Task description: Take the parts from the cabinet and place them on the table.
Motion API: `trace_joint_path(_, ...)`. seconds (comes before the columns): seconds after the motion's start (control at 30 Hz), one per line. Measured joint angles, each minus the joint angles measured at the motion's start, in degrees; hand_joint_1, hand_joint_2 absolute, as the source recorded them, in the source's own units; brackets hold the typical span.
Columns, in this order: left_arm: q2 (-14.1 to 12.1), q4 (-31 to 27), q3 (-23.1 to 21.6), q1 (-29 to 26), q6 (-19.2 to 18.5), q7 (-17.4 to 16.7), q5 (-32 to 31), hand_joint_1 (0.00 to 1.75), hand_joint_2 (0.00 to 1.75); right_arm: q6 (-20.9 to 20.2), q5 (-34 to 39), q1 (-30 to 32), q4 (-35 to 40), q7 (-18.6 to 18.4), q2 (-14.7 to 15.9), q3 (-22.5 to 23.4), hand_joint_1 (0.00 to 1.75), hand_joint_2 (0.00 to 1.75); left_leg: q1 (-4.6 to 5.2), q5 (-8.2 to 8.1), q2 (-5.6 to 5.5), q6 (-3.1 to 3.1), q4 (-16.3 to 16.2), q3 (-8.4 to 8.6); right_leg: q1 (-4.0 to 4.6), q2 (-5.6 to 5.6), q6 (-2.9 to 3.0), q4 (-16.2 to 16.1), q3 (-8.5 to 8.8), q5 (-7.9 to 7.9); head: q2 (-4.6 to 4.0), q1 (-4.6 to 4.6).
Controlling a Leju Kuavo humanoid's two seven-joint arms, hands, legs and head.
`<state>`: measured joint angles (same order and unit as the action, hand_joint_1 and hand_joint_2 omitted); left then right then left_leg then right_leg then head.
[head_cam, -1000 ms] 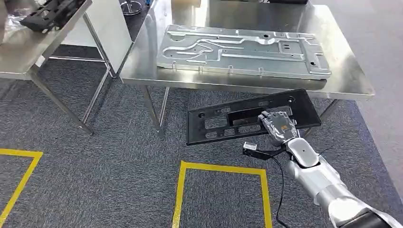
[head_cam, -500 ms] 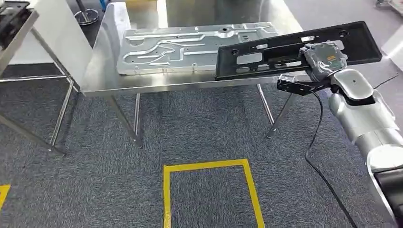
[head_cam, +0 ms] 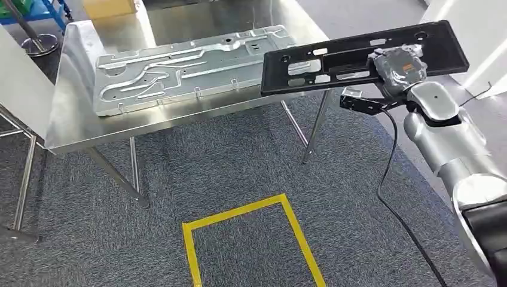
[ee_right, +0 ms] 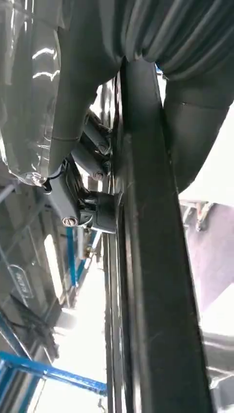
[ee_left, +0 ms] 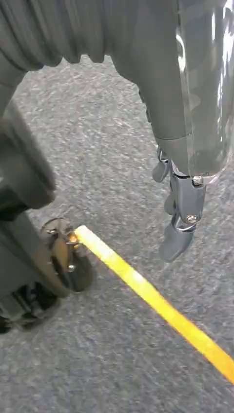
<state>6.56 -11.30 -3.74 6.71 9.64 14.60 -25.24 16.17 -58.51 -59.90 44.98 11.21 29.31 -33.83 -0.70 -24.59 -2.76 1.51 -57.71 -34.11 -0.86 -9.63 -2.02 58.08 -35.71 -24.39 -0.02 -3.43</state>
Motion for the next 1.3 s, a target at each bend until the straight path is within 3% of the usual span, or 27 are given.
trace_joint_path(0.03,-0.11,0.0,0.11,0.12,0.42,0.04,0.17,0.0,1.75,0.29,0.59,1.06,0.31,0.31,0.2,0.0,1.75,1.75,-0.02,0.4,0.35,0.2,0.8,0.55,0.09,3.37,0.1,0.83,-0.26,-0.58,0.0,0.02)
trace_joint_path(0.07,0.13,0.0,0.39,0.13,0.59,0.26,0.22,0.0,1.75,-0.95,2.41,1.5,0.37,1.23,0.48,-0.02,1.75,1.75,0.02,0.48,0.8,0.4,1.24,0.77,0.15,6.78,0.02,3.57,-1.69,-2.43,0.0,0.04)
trace_joint_path(0.1,0.15,0.0,0.68,0.04,0.59,0.46,0.24,0.0,1.75,-2.92,4.86,2.13,0.55,2.32,0.46,-0.04,1.75,1.75,0.1,0.46,1.31,0.42,1.24,0.83,0.07,8.26,-0.26,7.46,-3.67,-4.29,0.0,0.04)
trace_joint_path(0.13,0.15,0.0,0.96,-0.12,0.46,0.7,0.24,0.0,1.75,-5.71,7.85,3.44,0.92,3.6,0.39,-0.09,1.75,1.75,0.11,0.3,1.84,0.42,1.18,0.94,-0.09,9.0,-0.58,11.89,-5.91,-6.04,0.0,0.02)
trace_joint_path(0.17,0.15,0.0,1.07,-0.36,0.48,0.88,0.24,0.0,1.75,-7.84,9.54,5.01,1.24,4.48,0.37,-0.28,1.75,1.75,0.11,0.15,2.41,0.47,1.14,1.06,-0.27,9.2,-0.86,15.18,-7.64,-6.91,0.0,0.02)
trace_joint_path(0.2,0.15,0.0,1.2,-0.47,0.48,0.94,0.41,0.0,1.75,-8.61,10.34,6.67,1.31,4.7,0.3,-0.68,1.75,1.75,0.1,0.05,2.73,0.42,1.06,1.13,-0.5,9.32,-1.11,16.32,-8.38,-6.56,0.0,0.04)
trace_joint_path(0.23,0.17,0.0,1.36,-0.5,0.5,1.01,0.46,0.0,1.75,-8.41,10.49,8.46,1.38,4.87,0.28,-1.07,1.75,1.75,0.08,-0.13,3.02,0.31,0.92,1.14,-0.79,9.47,-1.31,14.39,-7.66,-4.76,0.0,0.04)
trace_joint_path(0.3,0.28,0.0,1.46,-0.49,0.85,1.24,0.46,0.0,1.75,-5.94,10.45,11.37,1.83,3.98,0.28,-1.33,1.75,1.75,0.08,-0.64,3.33,-0.03,0.29,1.14,-1.1,9.9,-1.43,4.42,-2.43,0.37,0.0,0.04)
trace_joint_path(0.33,0.28,0.0,1.49,-0.52,0.94,1.46,0.37,0.0,1.75,-4.03,10.38,12.59,1.94,3.69,0.32,-1.33,1.75,1.75,0.09,-1.0,3.44,-0.28,-0.13,1.13,-1.09,10.44,-1.32,-0.1,-0.31,0.74,0.0,0.04)
trace_joint_path(0.37,0.32,0.0,1.53,-0.51,1.31,1.53,0.15,0.0,1.75,-1.89,10.14,13.95,2.05,3.48,0.3,-1.36,1.75,1.75,0.51,-1.14,3.43,-0.62,-0.2,0.99,-0.4,10.53,-0.91,0.41,-0.2,0.43,0.0,0.04)
trace_joint_path(0.4,0.37,0.0,1.55,-0.63,1.75,1.57,-0.11,0.0,1.75,0.47,9.79,15.67,2.6,3.08,0.46,-1.35,1.75,1.75,0.47,-1.29,3.43,-0.84,-0.3,1.03,-0.39,10.02,-0.43,0.12,-0.17,0.53,0.0,0.04)
trace_joint_path(0.43,0.39,0.0,1.6,-0.79,2.03,1.57,-0.26,0.0,1.75,2.42,9.42,17.74,3.19,2.71,0.5,-1.36,1.75,1.75,0.68,-1.93,3.47,-0.13,-0.74,1.14,-0.76,9.99,-0.48,-0.24,0.0,0.65,0.0,0.02)
trace_joint_path(0.47,0.41,0.0,1.64,-0.98,2.12,1.6,-0.48,0.0,1.75,3.08,9.09,19.43,3.7,2.62,0.48,-1.35,1.75,1.75,0.6,-1.54,3.45,0.56,-0.52,1.2,-0.56,9.89,-0.32,-0.17,0.09,0.55,0.0,0.02)
trace_joint_path(0.53,0.39,0.0,1.7,-1.12,2.05,1.53,-0.64,0.0,1.75,3.21,8.92,22.23,5.31,2.25,0.52,-1.25,1.75,1.75,0.5,-1.53,3.55,-0.18,-0.18,1.36,-0.4,9.72,0.04,-0.09,-0.01,0.51,0.0,0.02)
trace_joint_path(0.67,0.35,0.0,1.81,-0.98,1.51,1.57,-0.98,0.0,1.75,3.06,6.47,26.19,8.66,0.54,0.59,-0.41,1.75,1.75,0.5,-1.3,3.58,-0.6,0.33,1.54,-0.37,9.66,0.41,-0.03,-0.1,0.4,0.0,0.02)
trace_joint_path(0.83,0.37,0.0,2.34,-1.02,1.86,1.68,-0.59,0.0,1.75,1.97,4.26,27.39,10.51,0.35,-0.17,0.65,1.75,1.75,0.47,-1.18,3.58,-1.48,0.48,1.52,-0.34,9.66,0.49,0.13,-0.21,0.41,0.0,0.02)
trace_joint_path(1.07,0.35,0.0,2.67,-1.28,2.4,1.66,-0.5,0.0,1.75,2.21,2.6,27.42,10.49,0.98,-1.53,2.32,1.75,1.75,0.5,-1.14,3.57,-1.53,0.4,1.48,-0.4,9.73,0.41,0.13,-0.18,0.5,0.0,0.02)
trace_joint_path(1.3,0.11,0.0,2.82,-1.33,2.4,1.6,-0.81,0.0,1.75,2.86,3.47,28.43,10.51,2.45,-2.23,3.87,1.75,1.75,0.77,-1.43,3.56,-1.06,-0.43,1.07,-0.61,9.73,-0.02,0.09,-0.19,0.68,0.0,0.02)
